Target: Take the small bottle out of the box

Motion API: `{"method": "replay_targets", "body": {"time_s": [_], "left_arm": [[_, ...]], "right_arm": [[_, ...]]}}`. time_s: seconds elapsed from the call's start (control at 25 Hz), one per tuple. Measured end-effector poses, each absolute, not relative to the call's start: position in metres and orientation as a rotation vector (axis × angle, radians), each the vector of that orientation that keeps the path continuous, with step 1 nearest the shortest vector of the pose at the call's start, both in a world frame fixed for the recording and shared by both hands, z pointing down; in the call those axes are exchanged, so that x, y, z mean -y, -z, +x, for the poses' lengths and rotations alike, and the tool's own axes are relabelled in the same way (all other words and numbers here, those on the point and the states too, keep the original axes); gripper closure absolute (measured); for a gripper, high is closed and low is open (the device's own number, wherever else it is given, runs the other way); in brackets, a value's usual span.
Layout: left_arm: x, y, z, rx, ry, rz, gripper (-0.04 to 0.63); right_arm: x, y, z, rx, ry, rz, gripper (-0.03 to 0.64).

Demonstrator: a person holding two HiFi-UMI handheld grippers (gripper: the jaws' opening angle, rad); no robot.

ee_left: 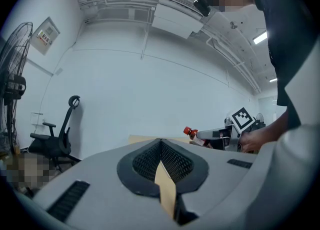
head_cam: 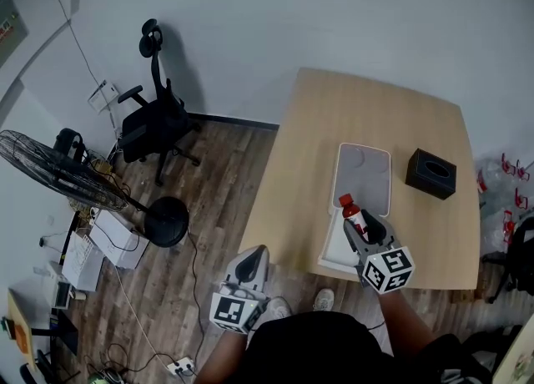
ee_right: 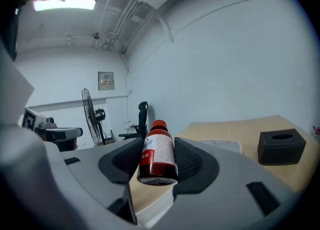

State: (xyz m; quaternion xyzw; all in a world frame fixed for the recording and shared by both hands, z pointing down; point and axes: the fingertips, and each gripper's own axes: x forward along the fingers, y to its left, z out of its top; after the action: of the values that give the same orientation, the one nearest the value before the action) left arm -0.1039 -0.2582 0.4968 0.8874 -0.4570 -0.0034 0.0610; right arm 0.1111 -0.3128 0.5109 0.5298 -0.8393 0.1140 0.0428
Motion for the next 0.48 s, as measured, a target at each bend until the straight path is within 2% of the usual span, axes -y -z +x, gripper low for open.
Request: {"method": "replay_targets", "body": {"time_s": [0.48], "left_arm": [[0.264,-0.49,-0.093,1.353,-0.003,2.727,0.584]], "right_arm": [[0.3,-0.421,0.104,2.795,-0.046,1.707,0.399]]}}
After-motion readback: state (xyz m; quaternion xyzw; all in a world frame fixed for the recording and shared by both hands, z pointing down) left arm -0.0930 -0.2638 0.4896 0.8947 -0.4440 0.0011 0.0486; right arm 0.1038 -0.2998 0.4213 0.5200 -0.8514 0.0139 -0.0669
